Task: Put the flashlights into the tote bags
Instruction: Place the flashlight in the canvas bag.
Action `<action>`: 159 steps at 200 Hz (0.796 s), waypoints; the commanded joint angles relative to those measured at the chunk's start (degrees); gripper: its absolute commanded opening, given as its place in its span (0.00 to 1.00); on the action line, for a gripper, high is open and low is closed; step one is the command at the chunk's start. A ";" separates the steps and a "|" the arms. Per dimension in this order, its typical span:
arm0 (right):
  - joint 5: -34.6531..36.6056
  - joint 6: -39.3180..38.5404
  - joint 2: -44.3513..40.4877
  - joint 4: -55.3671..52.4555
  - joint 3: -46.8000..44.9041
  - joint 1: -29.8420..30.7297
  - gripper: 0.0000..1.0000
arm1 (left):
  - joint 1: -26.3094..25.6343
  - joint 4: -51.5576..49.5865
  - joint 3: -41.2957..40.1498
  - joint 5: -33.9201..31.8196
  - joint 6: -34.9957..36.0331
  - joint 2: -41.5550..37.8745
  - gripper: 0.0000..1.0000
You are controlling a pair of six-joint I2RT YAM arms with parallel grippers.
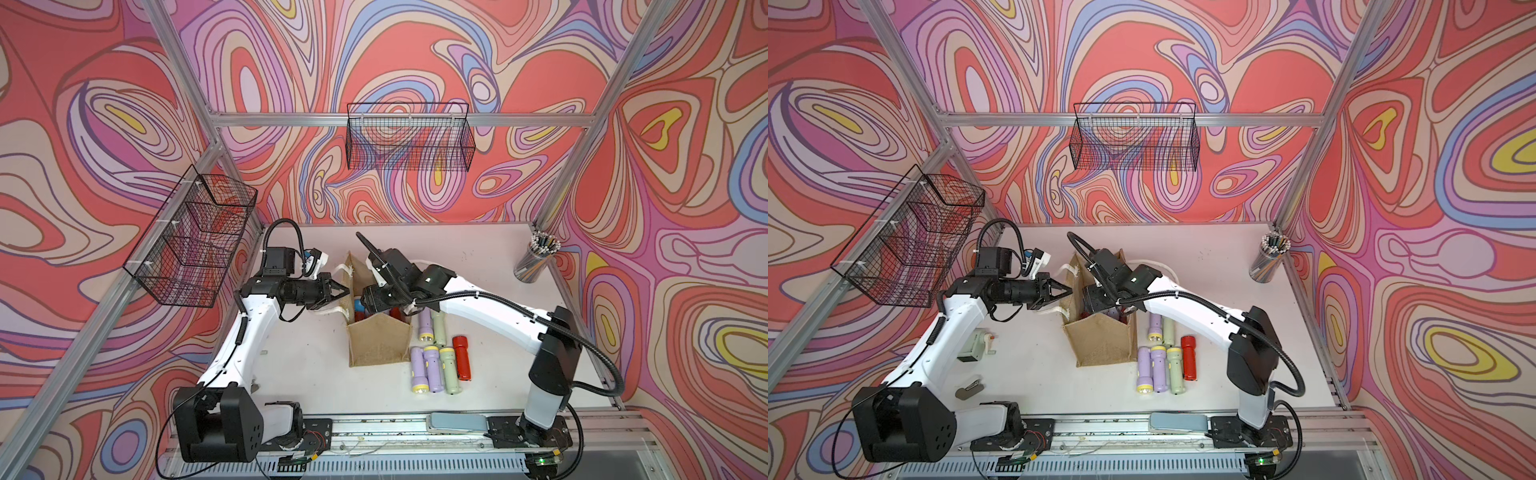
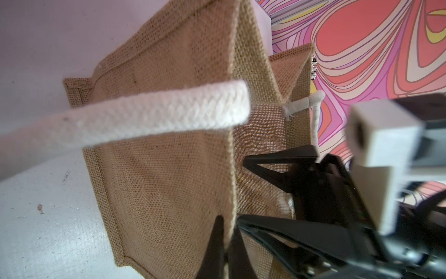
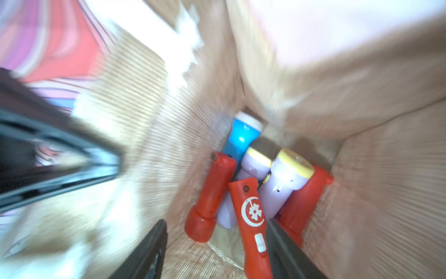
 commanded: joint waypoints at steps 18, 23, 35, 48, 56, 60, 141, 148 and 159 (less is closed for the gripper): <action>10.82 -1.35 -9.72 -0.09 -1.86 -0.15 0.67 | 0.01 0.94 -0.30 0.67 0.16 -1.40 0.01; 12.49 -1.36 -11.12 -0.34 -2.43 -0.18 0.68 | -0.03 0.94 -0.30 0.75 0.17 -1.39 0.02; 16.53 -0.82 -14.23 -0.71 -4.18 -0.15 0.67 | 0.00 0.92 -0.25 0.69 0.16 -1.39 0.02; 20.36 -0.08 -17.82 -1.02 -6.52 -0.21 0.67 | 0.04 0.94 -0.27 0.80 0.12 -1.36 0.02; 23.08 0.72 -19.96 -1.50 -8.00 -0.26 0.67 | -0.01 0.94 -0.21 0.80 0.07 -1.31 0.02; 24.25 1.34 -21.13 -1.82 -8.66 -0.29 0.67 | -0.08 0.94 -0.21 0.78 0.07 -1.27 0.02; 38.09 29.00 -39.12 -24.13 -27.09 -3.83 0.73 | -0.04 0.94 0.01 0.33 0.01 -0.98 0.02; 38.04 31.29 -40.80 -25.31 -29.23 -4.00 0.73 | 0.01 0.94 -0.01 0.23 -0.01 -0.96 0.02; 38.05 34.32 -43.39 -26.23 -32.46 -4.30 0.73 | 0.02 1.09 0.10 0.31 -0.09 -0.81 0.02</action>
